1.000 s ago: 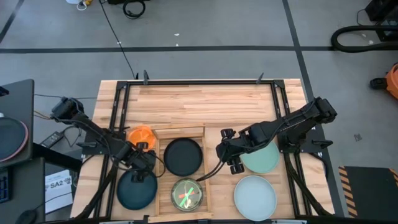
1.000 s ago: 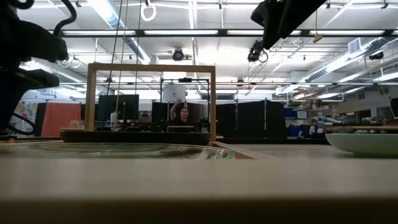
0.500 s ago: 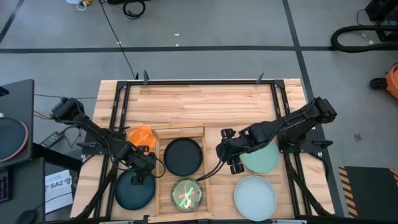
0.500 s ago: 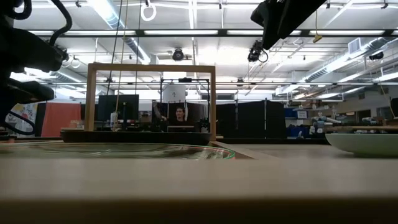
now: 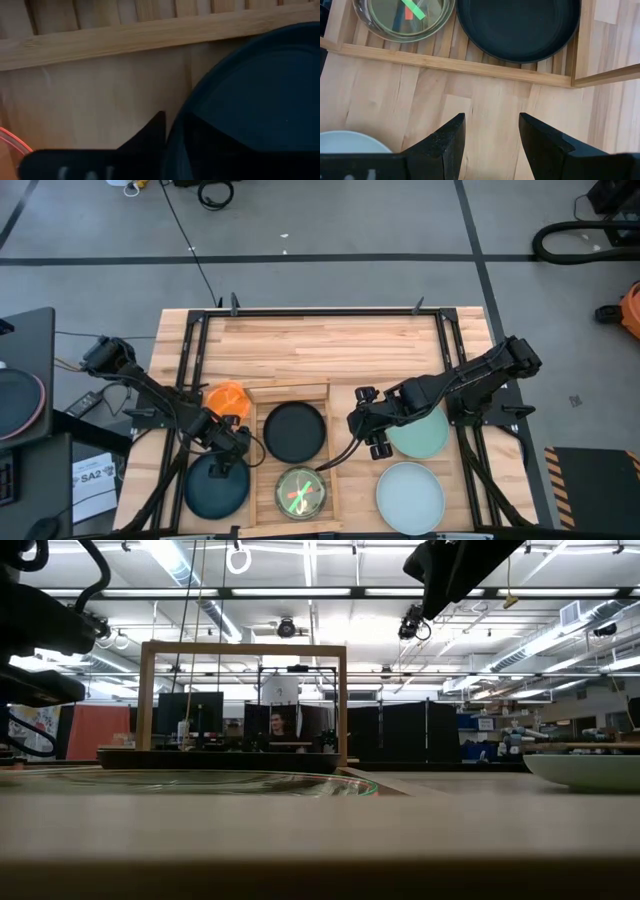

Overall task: Place and stack plates onto a shelf
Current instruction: Stack the big black plate on top of the big black plate on the shelf

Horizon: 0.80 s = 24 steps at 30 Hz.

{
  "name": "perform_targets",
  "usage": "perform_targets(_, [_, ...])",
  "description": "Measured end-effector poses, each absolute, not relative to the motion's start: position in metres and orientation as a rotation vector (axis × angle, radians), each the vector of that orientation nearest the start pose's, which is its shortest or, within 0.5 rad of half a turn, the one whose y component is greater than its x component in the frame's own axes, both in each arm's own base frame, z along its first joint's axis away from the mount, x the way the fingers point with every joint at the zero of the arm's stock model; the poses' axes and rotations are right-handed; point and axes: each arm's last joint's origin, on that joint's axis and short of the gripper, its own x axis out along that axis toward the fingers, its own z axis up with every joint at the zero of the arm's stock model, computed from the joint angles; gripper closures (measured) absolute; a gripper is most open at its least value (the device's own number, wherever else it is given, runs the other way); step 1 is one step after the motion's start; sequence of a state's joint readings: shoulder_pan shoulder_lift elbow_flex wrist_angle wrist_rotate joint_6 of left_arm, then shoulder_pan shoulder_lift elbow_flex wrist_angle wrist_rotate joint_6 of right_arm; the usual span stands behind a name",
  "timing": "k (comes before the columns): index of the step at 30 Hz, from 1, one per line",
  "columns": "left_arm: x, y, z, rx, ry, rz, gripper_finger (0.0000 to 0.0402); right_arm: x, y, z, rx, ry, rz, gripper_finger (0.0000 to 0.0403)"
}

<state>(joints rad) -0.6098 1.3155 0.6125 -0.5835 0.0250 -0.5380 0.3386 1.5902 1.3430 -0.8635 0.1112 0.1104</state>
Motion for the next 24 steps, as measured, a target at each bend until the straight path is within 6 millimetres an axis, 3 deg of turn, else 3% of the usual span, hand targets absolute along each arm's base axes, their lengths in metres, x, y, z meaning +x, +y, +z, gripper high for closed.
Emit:
perform_targets(6, [0.168, -0.120, 0.154, -0.093, 1.355, -0.223, 0.0389, 0.303, 0.103, 0.279, -0.150, 1.092, 0.144, 0.0212])
perform_targets(16, [0.169, -0.122, 0.157, -0.130, 1.380, -0.278, 0.0387, 0.303, 0.103, 0.279, -0.150, 1.092, 0.144, 0.0212])
perform_targets(24, [0.176, -0.131, 0.177, -0.189, 1.388, -0.372, 0.0388, 0.303, 0.103, 0.279, -0.152, 1.099, 0.143, 0.0212])
